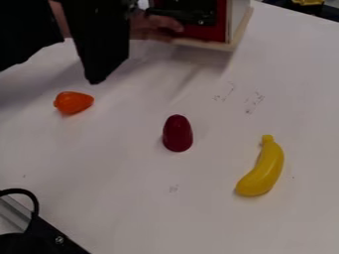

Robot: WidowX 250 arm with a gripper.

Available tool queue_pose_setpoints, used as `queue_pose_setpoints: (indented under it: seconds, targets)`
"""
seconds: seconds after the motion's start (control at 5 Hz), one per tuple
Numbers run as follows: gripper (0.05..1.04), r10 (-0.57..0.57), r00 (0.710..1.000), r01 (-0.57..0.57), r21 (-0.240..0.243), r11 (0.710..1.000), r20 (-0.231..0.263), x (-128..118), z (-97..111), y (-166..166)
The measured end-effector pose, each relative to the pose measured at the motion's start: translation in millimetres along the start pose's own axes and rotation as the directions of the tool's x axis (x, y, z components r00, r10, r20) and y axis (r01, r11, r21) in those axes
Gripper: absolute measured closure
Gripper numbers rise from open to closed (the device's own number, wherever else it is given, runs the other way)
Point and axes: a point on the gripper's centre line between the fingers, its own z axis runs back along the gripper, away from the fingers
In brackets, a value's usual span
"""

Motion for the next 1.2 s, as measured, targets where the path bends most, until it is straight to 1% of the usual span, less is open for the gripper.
queue_pose_setpoints:
  seconds: [0.2, 0.4, 0.6, 0.8, 1.0, 1.2]
  targets:
    - [0.089, 0.002, 1.000, -0.002, 0.002, 1.000, -0.011, -1.2, -2.6, 0.2]
    - [0.089, -0.022, 0.999, 0.023, 0.054, 0.998, -0.027, -2.5, -2.7, 3.4]
    - [0.089, -0.025, 0.999, 0.029, 0.085, 0.996, -0.047, -2.4, -2.2, 4.8]
    - [0.089, -0.028, 0.998, 0.033, 0.104, 0.994, -0.051, -2.2, -0.8, 5.1]
    - [0.089, -0.027, 0.998, 0.033, 0.112, 0.993, -0.053, -2.0, -0.8, 5.0]
    - [0.089, -0.020, 0.999, 0.022, 0.099, 0.995, -0.028, -2.4, 0.6, 3.7]
